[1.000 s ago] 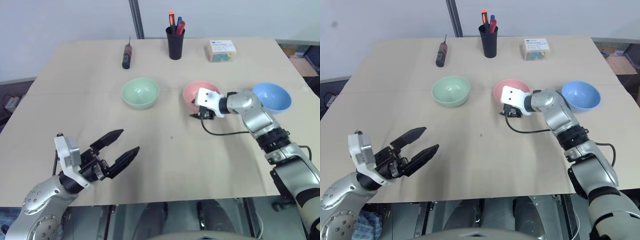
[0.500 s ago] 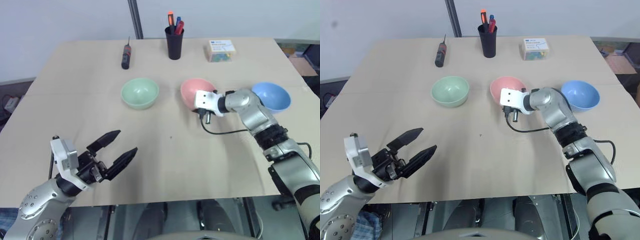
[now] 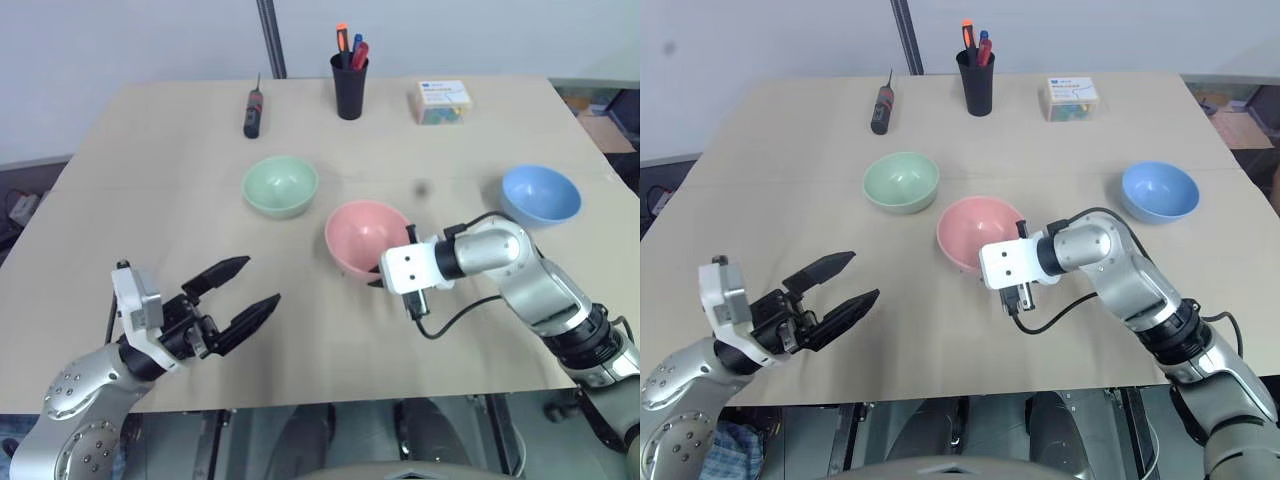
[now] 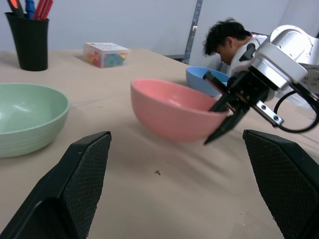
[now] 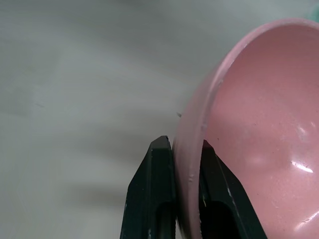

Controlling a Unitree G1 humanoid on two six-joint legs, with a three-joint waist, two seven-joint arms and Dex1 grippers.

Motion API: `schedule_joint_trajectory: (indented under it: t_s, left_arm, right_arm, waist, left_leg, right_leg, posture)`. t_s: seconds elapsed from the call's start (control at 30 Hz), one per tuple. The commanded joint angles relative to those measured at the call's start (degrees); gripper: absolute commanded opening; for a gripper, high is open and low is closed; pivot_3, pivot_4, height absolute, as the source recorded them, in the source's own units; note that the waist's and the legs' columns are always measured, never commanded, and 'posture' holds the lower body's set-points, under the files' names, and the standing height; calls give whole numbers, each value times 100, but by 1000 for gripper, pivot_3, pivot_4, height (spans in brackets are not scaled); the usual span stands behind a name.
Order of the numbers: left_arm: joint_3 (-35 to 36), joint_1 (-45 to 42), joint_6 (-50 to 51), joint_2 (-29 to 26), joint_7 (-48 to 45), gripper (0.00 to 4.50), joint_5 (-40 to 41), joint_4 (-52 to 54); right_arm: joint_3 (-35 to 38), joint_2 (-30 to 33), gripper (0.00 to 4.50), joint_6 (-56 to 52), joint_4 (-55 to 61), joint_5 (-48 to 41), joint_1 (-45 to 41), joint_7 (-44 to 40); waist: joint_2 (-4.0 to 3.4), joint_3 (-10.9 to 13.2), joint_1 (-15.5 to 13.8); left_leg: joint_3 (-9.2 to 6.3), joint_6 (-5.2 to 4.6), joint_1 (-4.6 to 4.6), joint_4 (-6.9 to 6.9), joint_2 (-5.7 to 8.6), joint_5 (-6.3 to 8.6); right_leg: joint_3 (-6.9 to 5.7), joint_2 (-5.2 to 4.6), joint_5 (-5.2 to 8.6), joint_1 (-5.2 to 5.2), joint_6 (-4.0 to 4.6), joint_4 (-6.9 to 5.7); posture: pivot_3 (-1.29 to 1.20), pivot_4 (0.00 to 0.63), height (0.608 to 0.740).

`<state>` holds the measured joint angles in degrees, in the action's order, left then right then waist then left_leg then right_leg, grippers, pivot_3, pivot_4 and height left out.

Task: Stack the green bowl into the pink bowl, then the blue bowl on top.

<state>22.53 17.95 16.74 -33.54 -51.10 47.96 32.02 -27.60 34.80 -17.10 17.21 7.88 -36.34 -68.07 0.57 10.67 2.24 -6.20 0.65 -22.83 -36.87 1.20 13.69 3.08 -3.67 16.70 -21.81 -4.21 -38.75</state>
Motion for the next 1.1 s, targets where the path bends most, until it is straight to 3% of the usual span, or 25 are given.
schedule_joint_trajectory:
  t_s: [0.03, 0.1, 0.13, 0.17, 0.23, 0.37, 0.5, 0.53, 0.7, 0.87, 1.1]
  left_arm:
    - [-28, -168, -24, -97, -119, 4500, -31, -80]
    - [-47, -238, -18, -106, -126, 4500, -53, -125]
    - [-54, -270, -16, -105, -119, 4500, -63, -147]
    - [-53, -290, -18, -104, -123, 4500, -70, -170]
    - [-100, -360, -24, -110, -114, 4500, -148, -209]
    - [-117, -689, 18, -153, 192, 4500, -433, -345]
    - [-336, -1347, -80, -337, 822, 4500, -1422, -633]
    - [-461, -1571, 319, -467, 1017, 4500, -1479, -791]
    - [-928, -2535, 449, -760, 1155, 4500, -2182, -1579]
    - [-1537, -3921, 61, -836, 1038, 4500, -2992, -3036]
    - [-2377, -5497, -1310, -635, 338, 4500, -3917, -5240]
  right_arm:
    - [-87, 121, 404, 221, 223, 325, 2, 158]
    - [-114, 199, 971, 378, 211, 403, 2, 147]
    - [-109, 235, 1556, 427, 211, 424, 10, 130]
    - [-107, 248, 1705, 452, 207, 439, 14, 119]
    - [50, 341, 2608, 429, 237, 357, 13, 73]
    - [812, 354, 4314, -530, 524, -495, -29, -49]
    - [1972, 283, 4414, -1756, 635, -1927, -18, -125]
    - [2406, 233, 4414, -2044, 624, -2418, 67, -124]
    - [3828, 121, 4414, -2167, 343, -3555, 661, 176]
    - [4639, 255, 4414, -1536, 6, -3792, 1470, 337]
    - [4931, 480, 4414, -778, -302, -3800, 2178, 373]
  waist:
    - [0, 0, -3]
    - [0, 0, -4]
    - [0, 0, -4]
    - [0, 0, -4]
    - [0, 0, 1]
    - [0, 0, -16]
    - [1, 0, -51]
    - [2, -1, -58]
    - [2, -1, -117]
    - [2, 0, -147]
    - [2, 0, -85]
  left_leg:
    - [-3, 0, 0, 0, 2, 0]
    - [-4, 0, -1, 0, 2, 0]
    - [-5, 1, -1, 1, 1, 0]
    - [-5, 1, -2, 1, 1, 0]
    - [-3, 1, -2, 1, 1, 0]
    - [-6, 1, -2, 1, -1, 0]
    - [-21, 0, -1, 0, 4, 0]
    - [-22, 0, -2, -1, 9, 0]
    - [-23, -1, -4, 3, 20, 0]
    - [3, 0, -7, 6, 23, -1]
    - [22, 1, -6, 3, 24, -1]
  right_leg:
    - [-3, 0, 0, 0, 0, -1]
    - [-3, 0, 0, 0, 0, 0]
    - [-4, 0, 0, 0, 0, 1]
    - [-4, 0, 0, 0, 0, 2]
    - [-3, -1, 0, 0, 0, 3]
    - [-4, -1, 0, 1, 0, 2]
    - [-14, -1, 0, 9, 0, 2]
    - [-15, 0, 0, 9, 0, 2]
    - [-18, 0, 0, 10, 0, 7]
    - [-23, 1, 0, 8, 0, 7]
    - [-12, 1, 0, 5, -2, 3]
  posture:
    - [0, 150, 740]
    - [0, 150, 740]
    - [0, 150, 740]
    - [0, 150, 740]
    - [0, 150, 740]
    - [0, 150, 740]
    - [0, 150, 740]
    - [0, 150, 740]
    - [0, 150, 740]
    - [0, 150, 740]
    - [0, 150, 740]
